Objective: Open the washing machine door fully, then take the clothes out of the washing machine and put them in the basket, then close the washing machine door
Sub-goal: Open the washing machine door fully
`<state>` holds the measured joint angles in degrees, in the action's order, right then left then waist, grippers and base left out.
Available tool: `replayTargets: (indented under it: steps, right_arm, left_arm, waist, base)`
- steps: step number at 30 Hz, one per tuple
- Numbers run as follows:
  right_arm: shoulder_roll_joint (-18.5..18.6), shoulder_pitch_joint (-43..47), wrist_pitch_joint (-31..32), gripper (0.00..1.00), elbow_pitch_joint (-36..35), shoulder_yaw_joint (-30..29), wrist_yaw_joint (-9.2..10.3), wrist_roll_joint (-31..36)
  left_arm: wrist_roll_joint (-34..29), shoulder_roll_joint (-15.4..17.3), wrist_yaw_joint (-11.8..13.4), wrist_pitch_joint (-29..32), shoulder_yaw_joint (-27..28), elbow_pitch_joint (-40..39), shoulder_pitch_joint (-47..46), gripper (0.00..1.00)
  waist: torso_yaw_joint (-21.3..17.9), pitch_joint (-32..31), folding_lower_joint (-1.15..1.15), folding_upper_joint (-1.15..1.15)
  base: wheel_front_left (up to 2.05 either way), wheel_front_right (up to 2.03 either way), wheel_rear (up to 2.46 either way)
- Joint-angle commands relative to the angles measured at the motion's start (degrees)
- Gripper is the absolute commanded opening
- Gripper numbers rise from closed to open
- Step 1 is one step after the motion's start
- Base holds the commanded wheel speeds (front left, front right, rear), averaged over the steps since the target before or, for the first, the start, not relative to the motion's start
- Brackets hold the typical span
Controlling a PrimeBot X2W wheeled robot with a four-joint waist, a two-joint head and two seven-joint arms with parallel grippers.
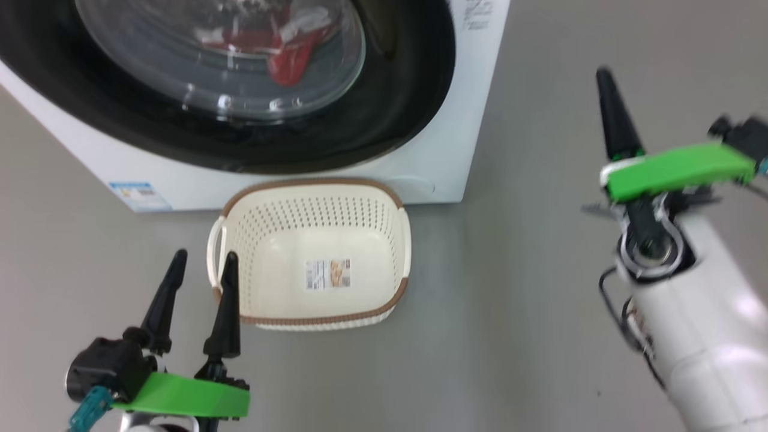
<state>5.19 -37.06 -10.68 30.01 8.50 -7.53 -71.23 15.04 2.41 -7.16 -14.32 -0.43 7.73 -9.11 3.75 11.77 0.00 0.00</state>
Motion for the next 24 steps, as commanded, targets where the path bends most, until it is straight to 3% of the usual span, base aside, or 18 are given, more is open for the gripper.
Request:
replayTargets:
  steps: [1,10,24]
  right_arm:
    - [0.4,-3.8,2.5,0.00,-1.1,1.5,0.04,-3.5]
    - [2.2,-14.5,15.2,0.00,1.4,1.8,0.04,-14.3]
    - [4.2,-29.3,30.4,0.00,10.8,1.7,0.04,-20.9]
  left_arm:
    - [-0.1,0.9,-0.3,-0.7,1.2,-2.2,-2.4,1.00]
    - [1.1,1.0,-0.3,-0.7,-0.5,-5.0,-5.3,1.00]
    - [1.2,1.1,-0.3,-0.7,-1.5,-5.1,-8.1,1.00]
  waist:
    - [2.7,4.5,0.00,0.00]
    - [4.7,9.8,0.00,0.00]
    - [7.1,16.1,0.00,0.00]
  base:
    - [0.00,0.00,0.00]
    - [0.00,0.00,0.00]
    - [0.00,0.00,0.00]
